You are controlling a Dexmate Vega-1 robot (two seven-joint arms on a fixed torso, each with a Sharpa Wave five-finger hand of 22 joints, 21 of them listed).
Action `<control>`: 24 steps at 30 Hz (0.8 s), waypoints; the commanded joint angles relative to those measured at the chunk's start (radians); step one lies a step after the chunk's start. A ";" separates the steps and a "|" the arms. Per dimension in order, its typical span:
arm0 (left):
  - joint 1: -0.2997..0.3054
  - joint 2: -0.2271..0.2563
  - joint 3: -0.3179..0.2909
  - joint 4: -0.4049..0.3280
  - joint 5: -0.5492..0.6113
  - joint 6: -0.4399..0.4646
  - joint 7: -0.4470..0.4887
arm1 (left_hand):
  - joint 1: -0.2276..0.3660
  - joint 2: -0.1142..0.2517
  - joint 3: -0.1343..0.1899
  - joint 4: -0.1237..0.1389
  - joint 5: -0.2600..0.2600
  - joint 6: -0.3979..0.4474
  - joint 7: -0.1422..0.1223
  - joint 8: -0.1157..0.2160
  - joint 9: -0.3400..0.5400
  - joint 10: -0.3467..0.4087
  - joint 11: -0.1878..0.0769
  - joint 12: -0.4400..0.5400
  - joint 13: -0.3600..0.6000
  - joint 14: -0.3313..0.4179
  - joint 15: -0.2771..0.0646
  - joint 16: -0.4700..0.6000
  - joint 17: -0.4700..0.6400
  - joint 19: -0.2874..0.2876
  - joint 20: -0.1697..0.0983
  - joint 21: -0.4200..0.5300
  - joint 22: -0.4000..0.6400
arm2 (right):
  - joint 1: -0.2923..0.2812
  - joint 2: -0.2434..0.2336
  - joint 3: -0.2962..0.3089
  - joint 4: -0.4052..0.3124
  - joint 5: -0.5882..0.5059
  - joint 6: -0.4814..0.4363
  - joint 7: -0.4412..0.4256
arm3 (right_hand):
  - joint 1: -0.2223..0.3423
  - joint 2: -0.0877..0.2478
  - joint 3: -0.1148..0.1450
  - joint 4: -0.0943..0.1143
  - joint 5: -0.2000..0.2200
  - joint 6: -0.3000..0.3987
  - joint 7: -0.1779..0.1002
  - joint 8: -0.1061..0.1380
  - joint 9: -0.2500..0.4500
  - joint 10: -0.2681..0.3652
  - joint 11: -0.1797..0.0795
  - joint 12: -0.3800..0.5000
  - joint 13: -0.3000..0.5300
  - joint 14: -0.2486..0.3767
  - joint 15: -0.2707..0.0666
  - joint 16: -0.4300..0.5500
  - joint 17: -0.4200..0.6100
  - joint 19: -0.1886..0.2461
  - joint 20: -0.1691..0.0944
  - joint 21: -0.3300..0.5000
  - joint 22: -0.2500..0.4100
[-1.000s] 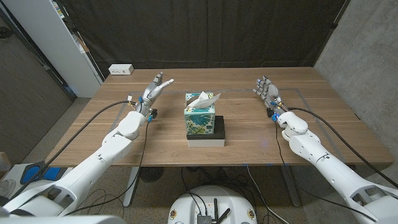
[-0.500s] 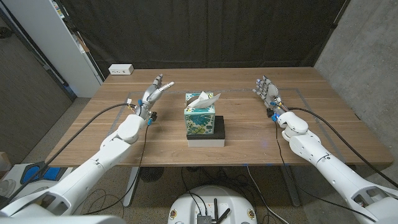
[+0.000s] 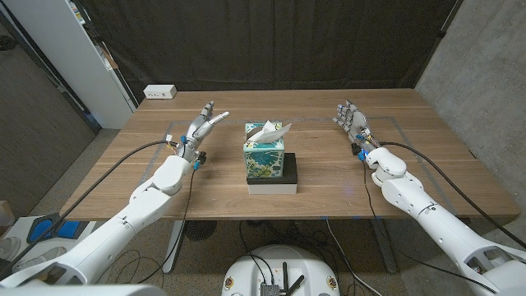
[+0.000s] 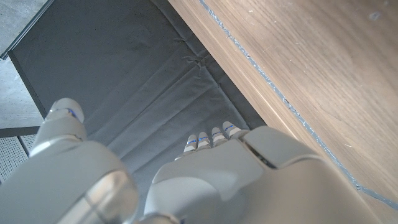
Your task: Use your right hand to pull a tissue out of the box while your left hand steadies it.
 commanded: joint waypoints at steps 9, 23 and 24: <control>0.056 0.008 -0.017 -0.033 -0.011 -0.009 0.010 | 0.012 0.003 -0.012 0.002 0.009 -0.451 -0.003 0.006 0.003 -0.344 -0.005 0.011 0.005 -0.290 -0.001 0.006 0.003 -0.028 -0.032 0.009 0.002 | 0.006 0.008 -0.009 0.004 -0.008 0.002 -0.003 | 0.002 0.011 0.005 -0.008 0.007 0.006 0.004 0.006 0.002 0.004 0.004 0.007 0.005 0.007 -0.027 0.004 0.002 0.012 0.003 -0.007 0.005; 0.101 0.018 -0.032 -0.071 -0.012 -0.016 0.020 | 0.015 0.005 -0.018 0.004 0.013 -0.449 -0.005 0.007 0.003 -0.344 -0.006 0.011 0.005 -0.292 -0.002 0.005 0.003 -0.029 -0.031 0.009 0.002 | 0.008 0.014 -0.012 0.012 -0.009 0.004 -0.002 | 0.001 0.012 0.006 -0.011 0.007 0.005 0.005 0.006 0.002 0.003 0.004 0.006 0.005 0.007 -0.025 0.004 0.002 0.014 0.003 -0.012 0.005; 0.104 0.019 -0.033 -0.074 -0.014 -0.017 0.018 | 0.015 0.005 -0.018 0.004 0.013 -0.449 -0.005 0.007 0.003 -0.344 -0.006 0.011 0.005 -0.292 -0.002 0.005 0.003 -0.029 -0.032 0.009 0.002 | 0.006 0.016 -0.010 0.009 -0.004 0.000 -0.006 | 0.002 0.012 0.007 -0.012 0.007 0.005 0.005 0.006 0.002 0.003 0.005 0.006 0.006 0.007 -0.025 0.004 0.001 0.014 0.003 -0.013 0.005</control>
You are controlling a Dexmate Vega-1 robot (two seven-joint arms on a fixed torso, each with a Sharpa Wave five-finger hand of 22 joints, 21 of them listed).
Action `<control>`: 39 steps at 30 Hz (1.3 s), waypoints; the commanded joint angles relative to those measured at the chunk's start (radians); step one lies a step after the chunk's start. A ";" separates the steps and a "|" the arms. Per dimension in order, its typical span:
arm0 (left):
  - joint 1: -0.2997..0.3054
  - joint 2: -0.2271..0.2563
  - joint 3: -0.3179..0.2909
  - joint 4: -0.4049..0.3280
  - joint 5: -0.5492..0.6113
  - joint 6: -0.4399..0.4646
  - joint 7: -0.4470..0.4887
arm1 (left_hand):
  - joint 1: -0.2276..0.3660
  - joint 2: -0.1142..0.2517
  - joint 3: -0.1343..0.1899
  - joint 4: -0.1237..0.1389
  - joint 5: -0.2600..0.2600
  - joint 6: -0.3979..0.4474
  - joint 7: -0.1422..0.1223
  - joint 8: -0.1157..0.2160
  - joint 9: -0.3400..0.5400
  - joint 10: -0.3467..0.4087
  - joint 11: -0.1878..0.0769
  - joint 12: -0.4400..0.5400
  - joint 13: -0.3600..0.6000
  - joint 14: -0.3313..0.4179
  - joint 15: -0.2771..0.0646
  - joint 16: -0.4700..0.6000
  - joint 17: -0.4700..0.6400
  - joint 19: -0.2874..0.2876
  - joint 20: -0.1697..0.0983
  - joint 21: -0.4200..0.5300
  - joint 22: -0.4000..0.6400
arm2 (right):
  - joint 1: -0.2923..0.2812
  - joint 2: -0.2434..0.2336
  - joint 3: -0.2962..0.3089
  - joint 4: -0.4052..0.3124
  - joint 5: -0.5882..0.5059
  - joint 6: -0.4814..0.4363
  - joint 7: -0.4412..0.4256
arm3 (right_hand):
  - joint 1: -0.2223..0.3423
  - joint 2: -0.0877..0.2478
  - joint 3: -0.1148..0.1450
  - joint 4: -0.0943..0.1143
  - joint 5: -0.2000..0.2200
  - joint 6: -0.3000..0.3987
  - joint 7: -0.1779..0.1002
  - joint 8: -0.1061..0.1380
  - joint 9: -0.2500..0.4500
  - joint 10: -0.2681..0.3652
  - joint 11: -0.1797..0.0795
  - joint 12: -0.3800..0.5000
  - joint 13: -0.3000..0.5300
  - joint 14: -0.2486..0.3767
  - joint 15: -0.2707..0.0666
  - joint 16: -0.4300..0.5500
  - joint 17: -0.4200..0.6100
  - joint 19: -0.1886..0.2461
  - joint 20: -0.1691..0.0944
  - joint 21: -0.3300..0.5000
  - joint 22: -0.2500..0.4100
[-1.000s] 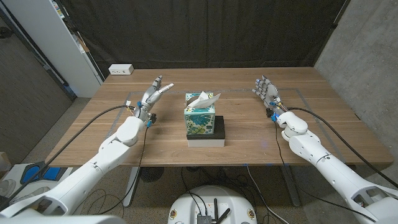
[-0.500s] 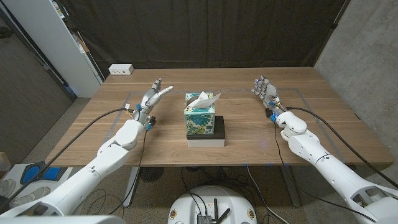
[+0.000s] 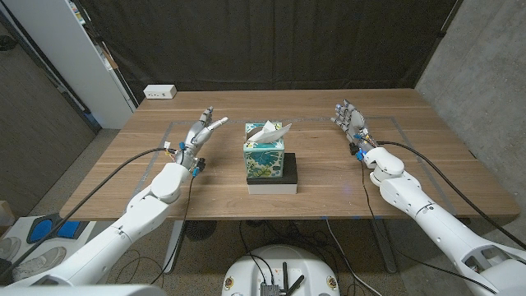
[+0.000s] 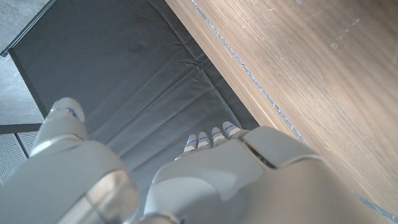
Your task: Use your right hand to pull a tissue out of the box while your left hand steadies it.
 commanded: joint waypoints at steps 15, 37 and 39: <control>0.093 0.017 -0.027 -0.082 0.005 -0.019 0.020 | 0.013 0.002 -0.013 0.002 0.011 -0.448 -0.004 0.008 0.003 -0.345 -0.008 0.007 0.005 -0.293 -0.002 0.006 0.003 -0.031 -0.029 0.009 0.002 | -0.001 0.010 -0.004 0.009 -0.001 0.010 0.000 | -0.001 0.013 0.001 -0.007 0.007 0.006 0.006 0.006 0.003 0.003 0.005 0.006 0.006 0.008 -0.026 0.005 0.001 0.012 -0.001 -0.009 0.006; 0.190 0.047 -0.062 -0.180 0.022 0.003 0.045 | 0.018 0.006 -0.022 0.004 0.018 -0.448 -0.004 0.008 0.002 -0.345 -0.006 0.007 0.005 -0.294 -0.001 0.006 0.002 -0.034 -0.027 0.009 0.002 | 0.013 0.022 -0.013 0.030 0.000 0.014 0.015 | -0.004 0.013 0.003 -0.009 0.006 0.005 0.007 0.006 0.002 0.004 0.007 0.006 0.006 0.008 -0.022 0.005 0.001 0.015 0.000 -0.017 0.006; 0.198 0.048 -0.066 -0.185 0.023 0.002 0.047 | 0.019 0.006 -0.023 0.004 0.018 -0.448 -0.003 0.008 0.002 -0.345 -0.005 0.007 0.005 -0.294 0.000 0.006 0.002 -0.034 -0.027 0.009 0.002 | 0.013 0.022 -0.014 0.027 0.000 0.010 0.013 | -0.004 0.013 0.003 -0.009 0.006 0.005 0.007 0.006 0.002 0.004 0.007 0.006 0.006 0.008 -0.022 0.005 0.001 0.015 0.000 -0.018 0.006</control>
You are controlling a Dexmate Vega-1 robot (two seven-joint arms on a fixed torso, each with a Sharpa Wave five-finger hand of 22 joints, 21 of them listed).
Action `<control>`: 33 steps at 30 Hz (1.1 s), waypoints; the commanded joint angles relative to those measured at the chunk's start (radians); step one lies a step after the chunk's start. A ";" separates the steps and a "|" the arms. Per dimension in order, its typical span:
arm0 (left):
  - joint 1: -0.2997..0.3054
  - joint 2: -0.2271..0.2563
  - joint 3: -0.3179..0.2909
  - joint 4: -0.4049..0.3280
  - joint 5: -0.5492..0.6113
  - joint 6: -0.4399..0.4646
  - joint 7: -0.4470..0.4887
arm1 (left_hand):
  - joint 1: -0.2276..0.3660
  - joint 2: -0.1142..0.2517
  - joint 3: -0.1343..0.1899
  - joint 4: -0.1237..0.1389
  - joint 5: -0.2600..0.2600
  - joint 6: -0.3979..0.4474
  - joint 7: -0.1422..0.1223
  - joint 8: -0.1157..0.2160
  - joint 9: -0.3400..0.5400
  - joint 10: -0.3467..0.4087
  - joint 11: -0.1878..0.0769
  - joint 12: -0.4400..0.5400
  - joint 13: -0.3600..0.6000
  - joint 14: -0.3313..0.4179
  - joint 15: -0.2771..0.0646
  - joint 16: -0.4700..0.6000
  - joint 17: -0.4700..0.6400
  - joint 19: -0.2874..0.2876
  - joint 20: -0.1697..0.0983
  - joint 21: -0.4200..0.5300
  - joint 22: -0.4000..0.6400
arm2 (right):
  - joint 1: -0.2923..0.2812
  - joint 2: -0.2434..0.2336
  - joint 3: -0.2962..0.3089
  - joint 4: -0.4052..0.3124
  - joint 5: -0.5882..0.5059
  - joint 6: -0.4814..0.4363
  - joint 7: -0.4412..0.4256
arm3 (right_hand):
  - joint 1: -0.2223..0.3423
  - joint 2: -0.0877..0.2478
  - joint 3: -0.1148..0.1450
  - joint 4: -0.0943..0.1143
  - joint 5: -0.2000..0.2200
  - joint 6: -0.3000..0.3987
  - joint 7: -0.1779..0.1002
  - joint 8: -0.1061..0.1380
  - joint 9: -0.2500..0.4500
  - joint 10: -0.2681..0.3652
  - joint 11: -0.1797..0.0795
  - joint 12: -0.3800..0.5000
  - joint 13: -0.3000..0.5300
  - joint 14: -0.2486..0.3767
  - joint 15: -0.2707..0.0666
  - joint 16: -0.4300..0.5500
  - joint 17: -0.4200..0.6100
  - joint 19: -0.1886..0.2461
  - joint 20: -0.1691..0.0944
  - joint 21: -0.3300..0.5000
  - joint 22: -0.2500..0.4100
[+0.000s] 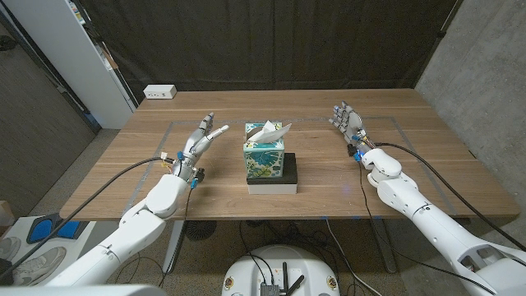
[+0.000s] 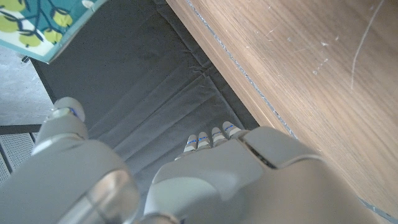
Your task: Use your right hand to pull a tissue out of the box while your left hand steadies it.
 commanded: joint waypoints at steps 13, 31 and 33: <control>0.088 0.017 -0.030 -0.050 0.009 -0.007 0.008 | 0.013 -0.001 -0.006 0.001 0.010 -0.448 -0.006 0.008 0.002 -0.344 -0.007 0.008 0.005 -0.293 -0.002 0.006 0.002 -0.033 -0.027 0.010 0.002 | 0.003 0.005 -0.010 -0.018 -0.006 -0.019 -0.015 | -0.006 0.014 0.000 -0.008 0.006 0.004 0.007 0.005 0.003 0.004 0.007 0.006 0.006 0.008 -0.023 0.005 0.001 0.007 -0.004 -0.006 0.006; 0.141 0.039 -0.051 -0.066 0.003 -0.030 -0.015 | 0.019 0.002 -0.015 0.003 0.016 -0.445 -0.007 0.009 0.002 -0.343 -0.010 0.008 0.005 -0.292 -0.002 0.006 0.002 -0.031 -0.027 0.011 0.002 | 0.006 0.009 -0.024 -0.042 -0.023 -0.036 -0.035 | -0.007 0.015 0.001 -0.009 0.006 0.004 0.008 0.006 0.003 0.004 0.008 0.006 0.006 0.008 -0.022 0.005 0.001 0.009 -0.003 -0.011 0.006; 0.144 0.044 -0.051 -0.067 0.000 -0.031 -0.024 | 0.019 0.002 -0.016 0.003 0.017 -0.444 -0.008 0.009 0.002 -0.343 -0.012 0.008 0.005 -0.292 -0.003 0.007 0.002 -0.030 -0.027 0.011 0.002 | 0.005 0.008 -0.025 -0.045 -0.027 -0.037 -0.037 | -0.007 0.015 0.001 -0.009 0.006 0.004 0.007 0.005 0.003 0.004 0.008 0.006 0.006 0.008 -0.022 0.005 0.001 0.009 -0.003 -0.012 0.006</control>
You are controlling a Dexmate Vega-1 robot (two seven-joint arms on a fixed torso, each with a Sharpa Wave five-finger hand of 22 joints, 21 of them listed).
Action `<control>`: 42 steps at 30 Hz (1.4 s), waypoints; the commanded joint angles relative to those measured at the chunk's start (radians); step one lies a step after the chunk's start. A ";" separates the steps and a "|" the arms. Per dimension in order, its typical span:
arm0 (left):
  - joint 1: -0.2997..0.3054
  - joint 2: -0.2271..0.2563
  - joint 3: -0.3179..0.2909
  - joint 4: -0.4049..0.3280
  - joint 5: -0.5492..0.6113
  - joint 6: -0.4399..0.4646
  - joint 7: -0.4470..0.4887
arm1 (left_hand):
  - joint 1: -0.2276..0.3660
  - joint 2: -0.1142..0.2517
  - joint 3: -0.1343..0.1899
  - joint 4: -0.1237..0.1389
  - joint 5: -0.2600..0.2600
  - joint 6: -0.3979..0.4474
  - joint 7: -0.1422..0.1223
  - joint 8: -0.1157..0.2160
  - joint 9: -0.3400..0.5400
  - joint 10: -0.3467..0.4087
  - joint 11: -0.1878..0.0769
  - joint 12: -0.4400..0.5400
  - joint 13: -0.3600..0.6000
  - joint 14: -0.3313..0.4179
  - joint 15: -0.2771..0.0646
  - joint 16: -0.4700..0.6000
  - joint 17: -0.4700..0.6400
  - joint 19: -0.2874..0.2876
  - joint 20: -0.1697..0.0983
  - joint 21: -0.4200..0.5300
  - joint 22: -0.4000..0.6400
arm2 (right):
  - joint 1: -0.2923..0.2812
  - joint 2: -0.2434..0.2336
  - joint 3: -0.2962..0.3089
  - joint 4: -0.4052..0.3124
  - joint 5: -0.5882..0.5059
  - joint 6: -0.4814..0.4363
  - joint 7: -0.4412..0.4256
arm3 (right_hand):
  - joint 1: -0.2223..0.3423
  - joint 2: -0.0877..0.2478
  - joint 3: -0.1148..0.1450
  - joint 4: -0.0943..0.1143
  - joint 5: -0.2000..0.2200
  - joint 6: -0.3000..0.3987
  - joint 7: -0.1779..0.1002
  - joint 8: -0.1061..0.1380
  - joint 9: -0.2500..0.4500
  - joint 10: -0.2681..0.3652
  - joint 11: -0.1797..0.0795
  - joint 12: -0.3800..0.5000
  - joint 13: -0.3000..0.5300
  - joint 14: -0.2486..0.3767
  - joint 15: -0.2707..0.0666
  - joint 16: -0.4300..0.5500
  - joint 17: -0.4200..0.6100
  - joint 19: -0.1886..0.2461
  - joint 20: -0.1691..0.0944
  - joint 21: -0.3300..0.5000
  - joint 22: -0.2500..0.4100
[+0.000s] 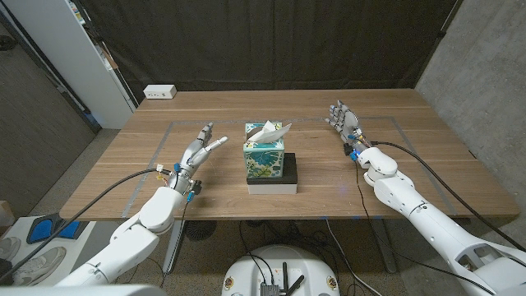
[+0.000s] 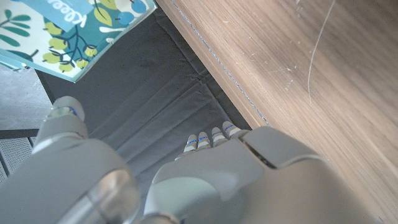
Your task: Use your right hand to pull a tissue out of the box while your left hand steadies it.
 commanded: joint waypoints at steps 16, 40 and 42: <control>0.086 0.026 -0.030 -0.034 0.010 -0.032 -0.014 | 0.015 0.004 -0.011 0.002 0.014 -0.442 -0.009 0.010 0.002 -0.338 -0.006 0.009 0.005 -0.290 -0.004 0.007 0.002 -0.028 -0.027 0.004 0.002 | -0.027 -0.005 -0.005 -0.068 -0.019 -0.019 -0.049 | -0.010 0.015 0.005 -0.006 0.006 0.004 0.008 0.006 0.003 0.004 0.007 0.006 0.006 0.009 -0.023 0.005 0.001 0.011 -0.003 -0.006 0.006; 0.181 0.048 -0.063 -0.105 0.056 -0.014 0.006 | 0.022 0.006 -0.021 0.004 0.020 -0.442 -0.010 0.010 0.001 -0.338 -0.008 0.008 0.004 -0.290 -0.004 0.006 0.002 -0.028 -0.026 0.004 0.002 | -0.016 0.012 -0.023 -0.062 -0.026 -0.020 -0.044 | -0.011 0.015 0.005 -0.009 0.006 0.005 0.007 0.006 0.003 0.004 0.007 0.006 0.006 0.009 -0.022 0.006 0.001 0.015 -0.003 -0.012 0.006; 0.187 0.045 -0.064 -0.103 0.053 -0.020 0.004 | 0.022 0.006 -0.022 0.004 0.020 -0.442 -0.010 0.010 0.001 -0.339 -0.007 0.008 0.004 -0.290 -0.004 0.006 0.002 -0.028 -0.026 0.004 0.002 | -0.013 0.012 -0.026 -0.062 -0.032 -0.018 -0.043 | -0.011 0.015 0.005 -0.009 0.006 0.005 0.007 0.006 0.003 0.005 0.007 0.006 0.006 0.009 -0.023 0.006 0.001 0.015 -0.003 -0.013 0.006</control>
